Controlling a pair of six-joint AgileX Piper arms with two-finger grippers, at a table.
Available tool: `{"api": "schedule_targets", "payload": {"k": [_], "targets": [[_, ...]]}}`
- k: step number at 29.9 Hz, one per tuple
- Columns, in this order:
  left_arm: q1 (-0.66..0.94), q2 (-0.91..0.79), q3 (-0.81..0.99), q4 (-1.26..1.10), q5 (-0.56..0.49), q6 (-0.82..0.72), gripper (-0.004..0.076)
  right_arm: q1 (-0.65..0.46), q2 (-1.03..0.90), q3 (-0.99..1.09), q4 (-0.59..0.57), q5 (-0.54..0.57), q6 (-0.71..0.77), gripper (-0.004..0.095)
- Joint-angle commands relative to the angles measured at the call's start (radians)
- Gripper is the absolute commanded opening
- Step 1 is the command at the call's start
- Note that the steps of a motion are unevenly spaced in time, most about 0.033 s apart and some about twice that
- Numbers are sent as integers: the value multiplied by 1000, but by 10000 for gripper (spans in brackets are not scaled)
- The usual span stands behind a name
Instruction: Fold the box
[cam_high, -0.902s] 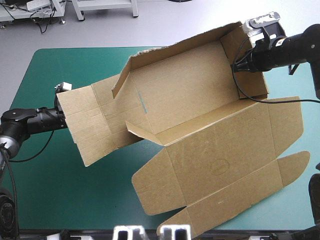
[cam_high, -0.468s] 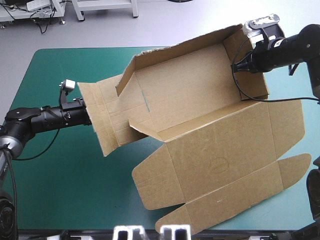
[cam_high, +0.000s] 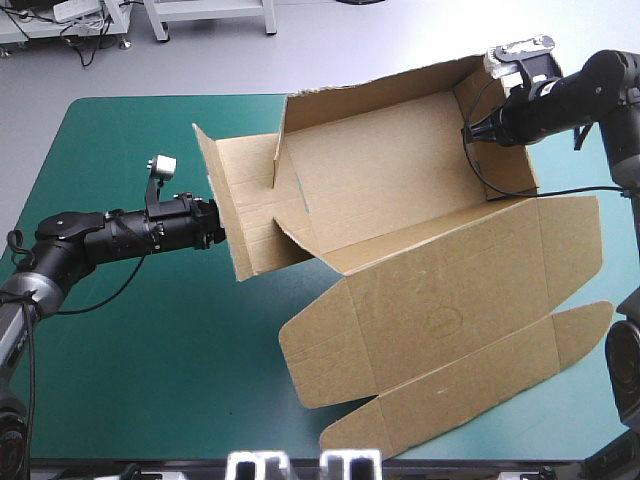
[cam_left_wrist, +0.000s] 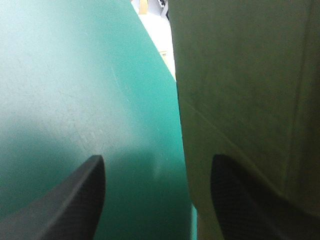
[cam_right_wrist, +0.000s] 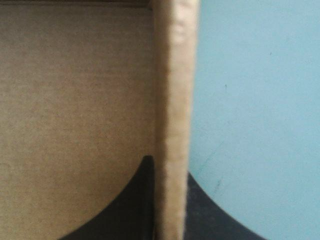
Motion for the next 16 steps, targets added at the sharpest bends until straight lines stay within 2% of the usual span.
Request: {"api": "schedule_targets", "payload": {"k": [1,8,16], "targets": [[-9,-60,-29,-100,130,-3,451,-8,-41,-31,-7,-87,23,-18],[-10,-99,-70,-124,130,-22,451,-6,-28,-31,-8,-85,35,-18],[-19,-106,-117,-77,130,-66,451,5,-13,-31,100,-97,24,-18]]}}
